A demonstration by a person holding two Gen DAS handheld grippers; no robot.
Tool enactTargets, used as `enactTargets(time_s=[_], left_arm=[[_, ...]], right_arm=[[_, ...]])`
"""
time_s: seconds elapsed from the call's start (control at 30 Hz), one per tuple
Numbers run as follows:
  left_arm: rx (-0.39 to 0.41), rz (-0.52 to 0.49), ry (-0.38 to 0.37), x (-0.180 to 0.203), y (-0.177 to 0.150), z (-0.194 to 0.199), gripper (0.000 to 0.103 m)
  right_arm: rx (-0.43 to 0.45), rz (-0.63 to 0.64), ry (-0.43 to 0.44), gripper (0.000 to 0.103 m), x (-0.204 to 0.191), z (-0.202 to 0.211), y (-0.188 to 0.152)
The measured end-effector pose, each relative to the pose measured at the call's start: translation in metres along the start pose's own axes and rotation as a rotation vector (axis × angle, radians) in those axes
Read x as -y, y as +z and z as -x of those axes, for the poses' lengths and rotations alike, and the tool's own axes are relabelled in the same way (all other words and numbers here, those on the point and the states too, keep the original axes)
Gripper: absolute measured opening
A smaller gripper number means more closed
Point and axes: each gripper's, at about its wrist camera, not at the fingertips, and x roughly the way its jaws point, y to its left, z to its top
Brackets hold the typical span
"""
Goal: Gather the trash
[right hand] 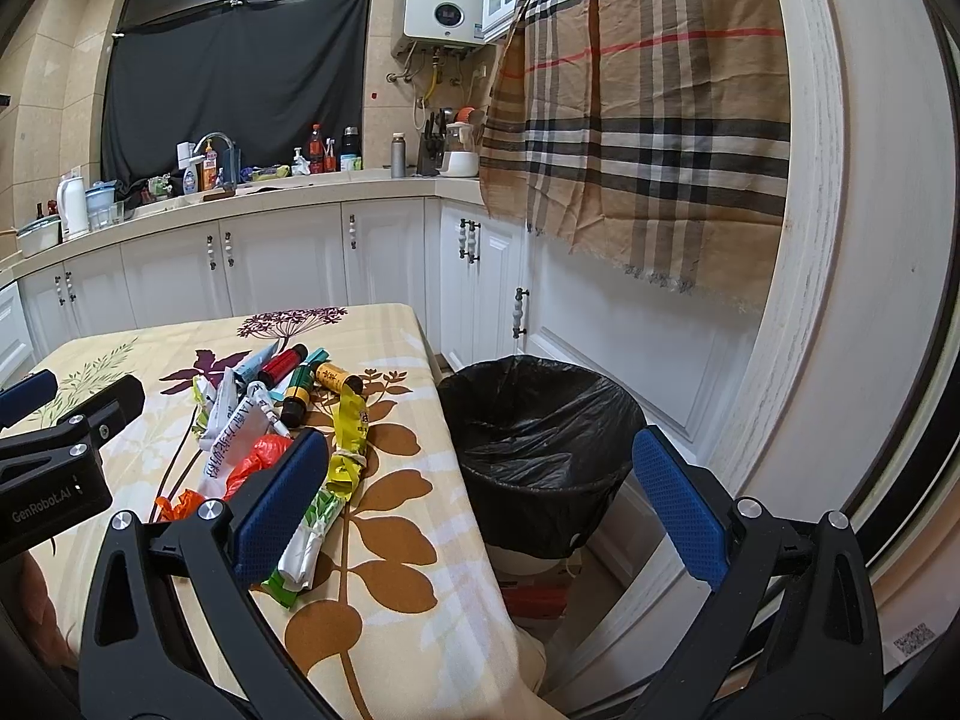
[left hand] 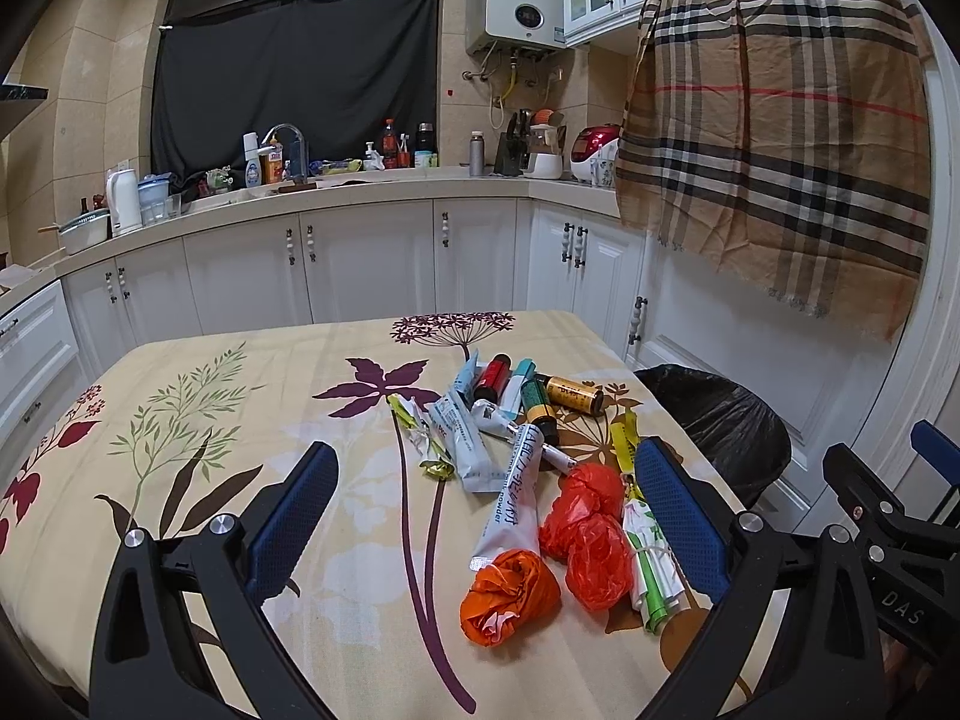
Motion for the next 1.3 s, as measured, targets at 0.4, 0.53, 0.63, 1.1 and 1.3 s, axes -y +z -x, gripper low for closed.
enactTargets(time_s=[0.4,0.53,0.63,1.1,1.3], left_arm=[[-0.001,0.0,-0.001,-0.0007,-0.0007,-0.0003,0.096],[-0.001,0.0,0.0,-0.0009,-0.0007,-0.0004,0.096],[-0.002,0.0,-0.002,-0.0011,-0.0006,-0.0005,0.096],[-0.002,0.0,-0.002,-0.0031,-0.0015,-0.0007,0.096],[-0.005,0.008,-0.012,-0.005,-0.004,-0.0007,0.096]], right_arm=[[0.002,0.0,0.0,0.099,-0.0008,0.0009,0.0009],[0.001,0.0,0.0,0.099,-0.0012,0.0011,0.0011],[0.001,0.001,0.0,0.099,-0.001,0.0013,0.0009],[0.002,0.001,0.0,0.099,-0.001,0.0013,0.0007],[0.003,0.001,-0.001,0.099,-0.0008,0.001,0.0004]])
